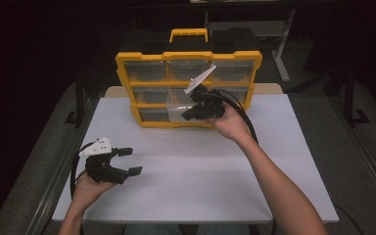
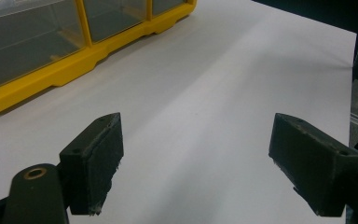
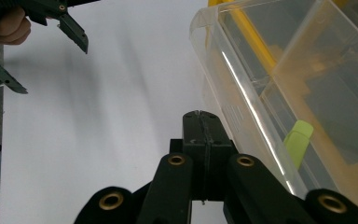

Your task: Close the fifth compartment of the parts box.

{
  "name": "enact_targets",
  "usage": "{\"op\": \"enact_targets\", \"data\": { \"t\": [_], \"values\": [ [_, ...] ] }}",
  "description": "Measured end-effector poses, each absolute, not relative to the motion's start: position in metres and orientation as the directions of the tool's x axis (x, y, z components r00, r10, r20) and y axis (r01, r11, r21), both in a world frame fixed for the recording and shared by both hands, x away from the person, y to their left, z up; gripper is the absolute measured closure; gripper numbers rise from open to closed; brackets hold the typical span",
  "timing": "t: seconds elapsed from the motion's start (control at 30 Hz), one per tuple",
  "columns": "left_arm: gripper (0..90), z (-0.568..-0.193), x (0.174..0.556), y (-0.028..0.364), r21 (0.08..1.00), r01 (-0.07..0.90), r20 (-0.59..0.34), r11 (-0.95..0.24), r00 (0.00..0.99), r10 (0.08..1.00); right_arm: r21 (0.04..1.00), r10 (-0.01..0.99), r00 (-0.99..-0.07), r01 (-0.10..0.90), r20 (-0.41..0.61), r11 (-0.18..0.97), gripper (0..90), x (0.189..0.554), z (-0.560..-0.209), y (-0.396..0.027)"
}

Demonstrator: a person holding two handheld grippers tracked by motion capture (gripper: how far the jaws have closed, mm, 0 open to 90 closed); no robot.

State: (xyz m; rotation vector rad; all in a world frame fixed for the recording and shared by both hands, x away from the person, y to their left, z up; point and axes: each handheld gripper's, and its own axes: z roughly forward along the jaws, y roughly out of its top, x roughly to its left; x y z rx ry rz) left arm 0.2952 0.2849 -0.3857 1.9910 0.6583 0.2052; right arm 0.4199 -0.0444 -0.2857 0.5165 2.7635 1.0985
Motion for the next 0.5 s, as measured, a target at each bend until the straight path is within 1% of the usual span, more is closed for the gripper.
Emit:
{"op": "enact_targets", "data": {
  "t": [0.17,0.3,0.5],
  "values": [
    [17.7,-0.3861,0.2953,0.2847,0.855,0.364,-0.13,-0.369,0.84,0.527,0.683,0.367,-0.93,0.271,0.006,0.678,88.9,0.4248,-0.2847,-0.0464],
    [17.7,-0.3863,0.295,0.2844,0.857,0.364,-0.134,-0.365,0.841,0.525,0.682,0.381,-0.924,0.294,0.024,0.67,88.9,0.4277,-0.2836,-0.0506],
    [17.7,-0.3858,0.2937,0.2827,0.858,0.36,-0.132,-0.367,0.845,0.519,0.678,0.384,-0.923,0.29,0.013,0.676,88.9,0.4295,-0.2821,-0.0501]
  ]
}}
